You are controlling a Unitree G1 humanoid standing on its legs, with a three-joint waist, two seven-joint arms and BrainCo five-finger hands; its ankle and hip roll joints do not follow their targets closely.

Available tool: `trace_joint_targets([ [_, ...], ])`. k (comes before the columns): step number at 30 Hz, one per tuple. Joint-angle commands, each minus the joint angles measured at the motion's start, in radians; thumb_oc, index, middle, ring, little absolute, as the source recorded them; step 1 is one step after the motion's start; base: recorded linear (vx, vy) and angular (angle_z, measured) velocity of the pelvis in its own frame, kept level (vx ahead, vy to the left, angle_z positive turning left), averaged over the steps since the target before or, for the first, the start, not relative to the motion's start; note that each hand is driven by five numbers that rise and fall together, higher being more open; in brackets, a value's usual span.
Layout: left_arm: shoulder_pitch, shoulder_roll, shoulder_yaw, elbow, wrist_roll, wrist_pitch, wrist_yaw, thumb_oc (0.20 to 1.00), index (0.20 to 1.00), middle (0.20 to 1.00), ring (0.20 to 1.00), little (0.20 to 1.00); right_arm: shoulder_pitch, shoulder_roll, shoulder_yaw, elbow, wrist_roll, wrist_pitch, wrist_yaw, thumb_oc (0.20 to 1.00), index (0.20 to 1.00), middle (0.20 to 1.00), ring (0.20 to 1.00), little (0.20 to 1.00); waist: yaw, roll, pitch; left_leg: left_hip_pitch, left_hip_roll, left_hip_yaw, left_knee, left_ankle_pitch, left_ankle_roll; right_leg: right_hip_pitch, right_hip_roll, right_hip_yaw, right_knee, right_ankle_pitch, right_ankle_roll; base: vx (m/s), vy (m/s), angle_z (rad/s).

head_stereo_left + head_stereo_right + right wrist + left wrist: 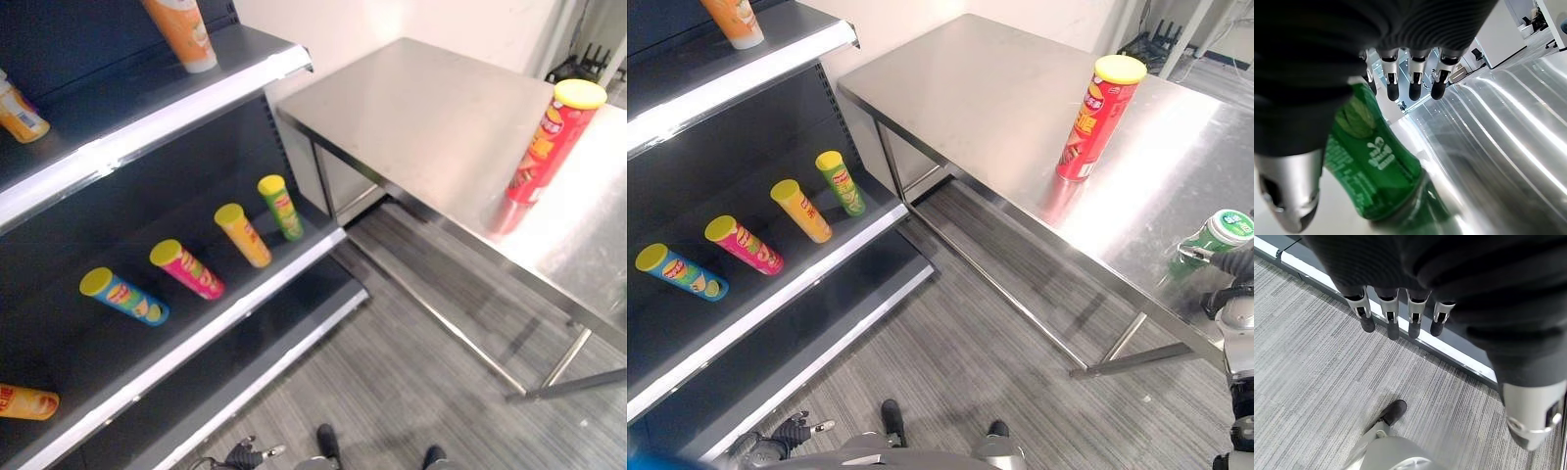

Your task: Put the goods on the table back onto the shelves and tidy them up.

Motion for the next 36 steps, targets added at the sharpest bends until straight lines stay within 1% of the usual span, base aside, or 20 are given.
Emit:
trace_joint_targets([
  [1,-0.054,0.026,0.004,-0.007,-0.009,-0.006,0.016,1.000,1.000,1.000,1.000,1.000,-0.110,-0.009,0.044,0.022,-0.027,-0.026,-0.032,1.000,1.000,1.000,1.000,1.000,0.036,-0.060,0.020,0.104,0.057,0.026,0.005,-0.087,-0.091,-0.038,0.010,0.067,0.013,-0.089,-0.001,0.00,0.000,0.00],
  [7,-0.048,0.027,0.000,-0.013,-0.015,-0.006,0.015,1.000,1.000,1.000,1.000,1.000,-0.156,-0.009,0.094,0.048,-0.030,-0.025,-0.025,1.000,1.000,1.000,1.000,1.000,0.045,-0.059,0.022,0.101,0.059,0.023,0.005,-0.084,-0.093,-0.037,0.011,0.059,0.013,-0.089,-0.002,-0.01,-0.005,0.04],
  [8,-0.051,0.027,-0.002,-0.006,-0.015,-0.006,0.017,1.000,1.000,1.000,1.000,1.000,-0.168,-0.004,0.113,0.047,-0.032,-0.026,-0.016,0.401,0.401,0.401,0.401,0.401,0.047,-0.058,0.023,0.100,0.059,0.022,0.005,-0.084,-0.094,-0.037,0.010,0.056,0.013,-0.090,-0.002,-0.01,-0.001,0.05],
  [9,-0.053,0.026,-0.002,-0.002,-0.014,-0.005,0.018,1.000,1.000,1.000,1.000,1.000,-0.169,-0.007,0.121,0.047,-0.035,-0.025,-0.009,0.200,0.200,0.200,0.200,0.200,0.048,-0.058,0.022,0.100,0.059,0.023,0.005,-0.083,-0.095,-0.036,0.010,0.053,0.013,-0.090,-0.003,-0.01,-0.001,0.04],
  [12,-0.052,0.030,0.002,-0.008,-0.012,-0.004,0.019,1.000,1.000,1.000,1.000,1.000,-0.169,-0.007,0.120,0.037,-0.024,-0.028,-0.004,0.200,0.200,0.200,0.200,0.200,0.048,-0.059,0.023,0.103,0.063,0.024,0.005,-0.082,-0.097,-0.031,0.013,0.049,0.013,-0.093,-0.006,-0.01,-0.013,0.07],
  [18,-0.051,0.036,0.029,-0.019,-0.016,-0.005,0.024,1.000,1.000,1.000,1.000,1.000,-0.129,-0.013,0.071,-0.081,-0.029,-0.051,-0.013,0.200,0.200,0.200,0.200,0.200,0.050,-0.068,0.020,0.115,0.080,0.029,0.013,-0.077,-0.103,-0.016,0.027,0.050,0.013,-0.106,-0.015,-0.01,-0.043,0.01],
  [20,-0.051,0.035,0.038,-0.023,-0.020,-0.006,0.024,1.000,1.000,1.000,1.000,1.000,-0.109,-0.007,0.035,-0.143,-0.015,-0.067,-0.023,0.200,0.200,0.200,0.200,0.200,0.053,-0.071,0.023,0.113,0.087,0.030,0.023,-0.074,-0.108,-0.012,0.029,0.043,0.013,-0.109,-0.018,-0.05,-0.050,0.00],
  [21,-0.047,0.026,0.061,-0.038,-0.039,-0.007,0.028,1.000,1.000,1.000,1.000,1.000,-0.099,0.009,-0.013,-0.254,0.010,-0.100,-0.038,0.200,0.200,0.200,0.200,0.200,0.064,-0.081,0.034,0.071,0.089,0.013,0.094,-0.084,-0.110,-0.006,0.024,0.027,0.013,-0.116,-0.023,-0.12,-0.001,0.27],
  [22,-0.046,0.017,0.068,-0.038,-0.055,-0.009,0.029,1.000,1.000,1.000,1.000,1.000,-0.095,0.013,-0.033,-0.308,0.013,-0.107,-0.045,0.200,0.200,0.200,0.200,0.200,0.070,-0.091,0.038,0.031,0.094,0.019,0.123,-0.079,-0.111,-0.002,0.011,0.003,0.013,-0.117,-0.021,-0.09,0.090,0.62],
  [23,-0.050,0.006,0.076,-0.032,-0.057,-0.003,0.031,1.000,1.000,1.000,1.000,1.000,-0.075,0.005,-0.062,-0.365,0.003,-0.114,-0.048,0.200,0.200,0.200,0.200,0.200,0.060,-0.095,0.032,0.017,0.124,0.097,0.090,-0.053,-0.120,0.010,-0.005,-0.029,0.013,-0.129,-0.009,-0.06,0.212,0.76],
  [24,-0.053,0.007,0.083,-0.032,-0.051,-0.001,0.030,1.000,1.000,1.000,1.000,1.000,-0.054,-0.010,-0.085,-0.426,-0.016,-0.111,-0.038,0.200,0.200,0.200,0.200,0.200,0.051,-0.098,0.022,-0.001,0.147,0.198,0.062,-0.013,-0.116,0.007,-0.021,-0.073,0.014,-0.119,-0.003,0.05,0.373,1.87],
  [25,-0.039,0.008,0.096,-0.029,-0.042,0.000,0.026,1.000,1.000,1.000,1.000,1.000,-0.046,-0.007,-0.098,-0.474,-0.023,-0.113,-0.013,0.200,0.200,0.200,0.200,0.200,0.055,-0.091,-0.005,0.019,0.127,0.214,0.035,-0.026,-0.103,0.017,-0.033,-0.096,0.018,-0.107,0.008,0.07,0.376,1.80],
  [27,-0.039,0.010,0.104,-0.023,-0.046,-0.001,0.027,1.000,1.000,1.000,1.000,1.000,-0.064,-0.003,-0.086,-0.497,-0.021,-0.120,-0.003,0.200,0.200,0.200,0.200,0.200,0.067,-0.098,-0.017,0.024,0.103,0.199,0.030,-0.039,-0.092,0.027,-0.054,-0.102,0.022,-0.096,0.016,0.09,0.263,1.08],
  [28,-0.040,0.010,0.106,-0.022,-0.047,-0.001,0.027,1.000,1.000,1.000,1.000,1.000,-0.067,-0.003,-0.083,-0.497,-0.021,-0.120,-0.003,0.200,0.200,0.200,0.200,0.200,0.064,-0.100,-0.017,0.023,0.100,0.199,0.031,-0.041,-0.090,0.027,-0.056,-0.103,0.022,-0.096,0.018,0.08,0.227,0.12],
  [29,-0.039,0.017,0.111,-0.019,-0.050,-0.004,0.028,1.000,1.000,1.000,1.000,1.000,-0.086,0.002,-0.065,-0.514,-0.018,-0.126,0.007,0.200,0.200,0.200,0.200,0.200,0.080,-0.110,-0.022,0.023,0.077,0.182,0.038,-0.061,-0.075,0.033,-0.081,-0.106,0.035,-0.090,0.024,0.06,0.152,0.08],
  [30,-0.039,0.017,0.112,-0.018,-0.050,-0.004,0.028,1.000,1.000,1.000,1.000,1.000,-0.087,0.003,-0.063,-0.514,-0.018,-0.126,0.007,0.200,0.200,0.200,0.200,0.200,0.078,-0.111,-0.021,0.022,0.074,0.181,0.039,-0.063,-0.073,0.033,-0.084,-0.107,0.037,-0.090,0.026,0.10,0.306,0.08],
  [31,-0.043,0.027,0.118,-0.014,-0.054,-0.004,0.031,1.000,1.000,1.000,1.000,1.000,-0.105,-0.003,-0.048,-0.516,-0.025,-0.126,0.012,0.200,0.200,0.200,0.200,0.200,0.094,-0.126,-0.026,0.020,0.049,0.167,0.047,-0.084,-0.059,0.034,-0.112,-0.119,0.056,-0.085,0.036,0.05,0.176,0.22],
  [32,-0.043,0.027,0.119,-0.014,-0.054,-0.004,0.031,1.000,1.000,1.000,1.000,1.000,-0.107,-0.003,-0.046,-0.515,-0.026,-0.126,0.012,0.200,0.200,0.200,0.200,0.200,0.092,-0.128,-0.025,0.019,0.046,0.166,0.049,-0.086,-0.057,0.034,-0.116,-0.120,0.058,-0.085,0.038,0.06,0.238,0.38],
  [33,-0.043,0.032,0.119,-0.020,-0.057,-0.005,0.034,1.000,1.000,1.000,1.000,1.000,-0.120,-0.008,-0.034,-0.519,-0.033,-0.124,0.011,0.200,0.200,0.200,0.200,0.200,0.104,-0.136,-0.027,0.017,0.031,0.154,0.051,-0.098,-0.048,0.033,-0.132,-0.123,0.070,-0.081,0.044,0.04,0.181,0.55],
  [36,-0.045,0.048,0.135,-0.025,-0.066,-0.005,0.040,1.000,1.000,1.000,1.000,1.000,-0.146,-0.019,-0.021,-0.520,-0.063,-0.116,0.005,0.200,0.200,0.200,0.200,0.200,0.123,-0.150,-0.029,0.017,-0.017,0.135,0.051,-0.129,-0.018,0.019,-0.190,-0.134,0.152,-0.079,0.063,0.06,0.275,0.41],
])
